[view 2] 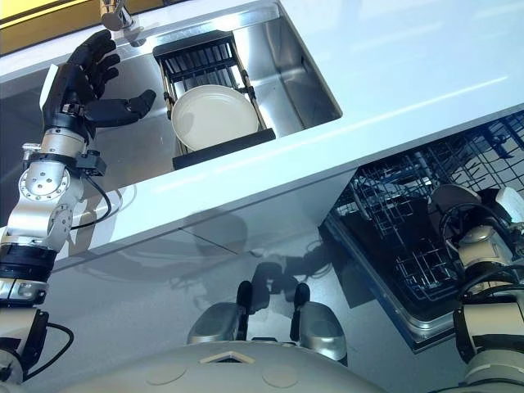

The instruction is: Pick up plates and place into dishwasher.

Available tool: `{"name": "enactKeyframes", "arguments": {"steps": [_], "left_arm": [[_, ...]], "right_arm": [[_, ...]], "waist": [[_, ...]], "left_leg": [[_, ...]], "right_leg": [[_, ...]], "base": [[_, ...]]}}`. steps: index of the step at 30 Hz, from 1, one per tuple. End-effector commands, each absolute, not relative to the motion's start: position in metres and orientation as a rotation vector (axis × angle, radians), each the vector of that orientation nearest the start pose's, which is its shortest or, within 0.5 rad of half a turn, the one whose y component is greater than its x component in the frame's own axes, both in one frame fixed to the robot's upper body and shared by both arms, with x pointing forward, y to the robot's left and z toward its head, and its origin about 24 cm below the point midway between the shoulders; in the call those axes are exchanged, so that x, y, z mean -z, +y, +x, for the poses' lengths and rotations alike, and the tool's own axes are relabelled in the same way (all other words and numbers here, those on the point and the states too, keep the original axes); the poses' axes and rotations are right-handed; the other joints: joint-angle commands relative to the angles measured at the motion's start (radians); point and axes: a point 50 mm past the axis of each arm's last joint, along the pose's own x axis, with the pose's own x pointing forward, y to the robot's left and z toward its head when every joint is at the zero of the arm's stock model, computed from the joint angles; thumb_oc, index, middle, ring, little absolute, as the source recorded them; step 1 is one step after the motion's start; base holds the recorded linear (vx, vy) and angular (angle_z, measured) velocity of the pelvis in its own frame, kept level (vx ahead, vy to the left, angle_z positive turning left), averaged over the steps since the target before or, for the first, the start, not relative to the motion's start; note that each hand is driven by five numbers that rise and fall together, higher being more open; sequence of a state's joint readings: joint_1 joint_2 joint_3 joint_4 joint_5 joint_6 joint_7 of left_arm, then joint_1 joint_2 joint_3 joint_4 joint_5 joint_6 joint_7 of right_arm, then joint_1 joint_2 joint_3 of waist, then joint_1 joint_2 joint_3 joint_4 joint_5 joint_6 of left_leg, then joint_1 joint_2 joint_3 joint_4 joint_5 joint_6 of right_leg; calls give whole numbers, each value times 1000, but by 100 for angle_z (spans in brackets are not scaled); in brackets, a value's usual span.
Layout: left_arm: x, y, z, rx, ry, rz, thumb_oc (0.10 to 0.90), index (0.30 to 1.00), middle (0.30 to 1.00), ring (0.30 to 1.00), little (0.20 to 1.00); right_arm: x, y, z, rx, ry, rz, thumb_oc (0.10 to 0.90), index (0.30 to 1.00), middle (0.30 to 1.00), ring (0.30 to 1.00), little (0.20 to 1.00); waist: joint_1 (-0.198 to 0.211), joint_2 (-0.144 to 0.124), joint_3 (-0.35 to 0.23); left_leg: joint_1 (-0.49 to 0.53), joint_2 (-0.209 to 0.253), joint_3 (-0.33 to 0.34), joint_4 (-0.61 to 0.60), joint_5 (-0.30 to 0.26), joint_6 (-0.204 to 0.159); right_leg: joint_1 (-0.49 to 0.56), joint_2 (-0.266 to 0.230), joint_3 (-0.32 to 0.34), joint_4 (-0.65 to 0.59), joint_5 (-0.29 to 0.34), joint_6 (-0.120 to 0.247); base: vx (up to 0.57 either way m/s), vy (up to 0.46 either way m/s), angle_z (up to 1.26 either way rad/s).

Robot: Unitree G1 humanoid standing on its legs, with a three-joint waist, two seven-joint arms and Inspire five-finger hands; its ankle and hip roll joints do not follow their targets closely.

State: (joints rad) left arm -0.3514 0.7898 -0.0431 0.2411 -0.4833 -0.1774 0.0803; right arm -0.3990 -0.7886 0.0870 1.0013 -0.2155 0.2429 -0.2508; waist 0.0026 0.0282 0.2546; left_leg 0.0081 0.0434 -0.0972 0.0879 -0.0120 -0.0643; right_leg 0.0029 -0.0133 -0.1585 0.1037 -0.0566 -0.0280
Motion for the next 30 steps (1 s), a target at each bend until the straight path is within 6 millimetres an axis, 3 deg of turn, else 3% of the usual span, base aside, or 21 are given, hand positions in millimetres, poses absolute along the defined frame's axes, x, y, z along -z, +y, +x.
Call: {"name": "enactKeyframes", "arguments": {"steps": [1,6,11,14,16,19,21,25,30], "left_arm": [[-227,287,290,-114,-603,252,800,900,900,900,900],[-217,287,288,-111,-584,252,800,900,900,900,900],[-211,287,287,-114,-583,236,800,900,900,900,900],[-206,285,287,-118,-593,221,800,900,900,900,900],[-201,283,285,-121,-605,205,800,900,900,900,900],[-194,280,282,-129,-617,188,800,900,900,900,900],[-191,280,280,-136,-623,181,800,900,900,900,900],[-190,279,280,-138,-621,187,800,900,900,900,900],[-196,276,285,-149,-615,237,800,900,900,900,900]], "right_arm": [[-76,-418,259,686,568,-1091,800,900,900,900,900],[-92,-404,271,744,389,-984,800,900,900,900,900],[-128,-387,283,818,116,-905,800,900,900,900,900],[-150,-378,289,838,-31,-894,800,900,900,900,900],[-162,-371,293,832,-94,-902,800,900,900,900,900],[-168,-368,295,803,-123,-918,800,900,900,900,900],[-169,-369,294,773,-121,-923,800,900,900,900,900],[-166,-367,293,713,-123,-892,800,900,900,900,900],[-167,-350,298,597,-187,-717,800,900,900,900,900]], "waist": [[17,2,-70],[18,-6,-69],[0,-7,-66],[-3,5,-70],[-3,14,-76],[3,15,-82],[1,9,-88],[-9,5,-97],[-24,4,-106]], "left_leg": [[-12,52,39,223,-59,-6],[-37,38,39,294,-71,4],[-53,1,48,343,-109,20],[-22,-47,23,217,-155,37],[7,-66,3,85,-121,31],[9,-87,-31,37,-86,31],[9,-101,-26,58,-103,41],[22,-114,26,67,-127,64],[54,-138,65,33,-144,103]], "right_leg": [[-13,16,41,61,-101,17],[14,14,60,45,-96,16],[30,7,87,24,-81,17],[20,13,112,29,-82,32],[16,16,117,22,-81,43],[13,12,123,14,-75,52],[7,-2,126,18,-72,59],[3,-22,119,23,-63,75],[-35,-64,135,51,-37,126]], "base": [[24,-12,-4],[26,3,-9],[-13,91,-11],[-48,249,-8],[-62,312,-15],[-66,283,-33],[-86,312,-43],[-94,317,-34],[-104,326,-30]]}}
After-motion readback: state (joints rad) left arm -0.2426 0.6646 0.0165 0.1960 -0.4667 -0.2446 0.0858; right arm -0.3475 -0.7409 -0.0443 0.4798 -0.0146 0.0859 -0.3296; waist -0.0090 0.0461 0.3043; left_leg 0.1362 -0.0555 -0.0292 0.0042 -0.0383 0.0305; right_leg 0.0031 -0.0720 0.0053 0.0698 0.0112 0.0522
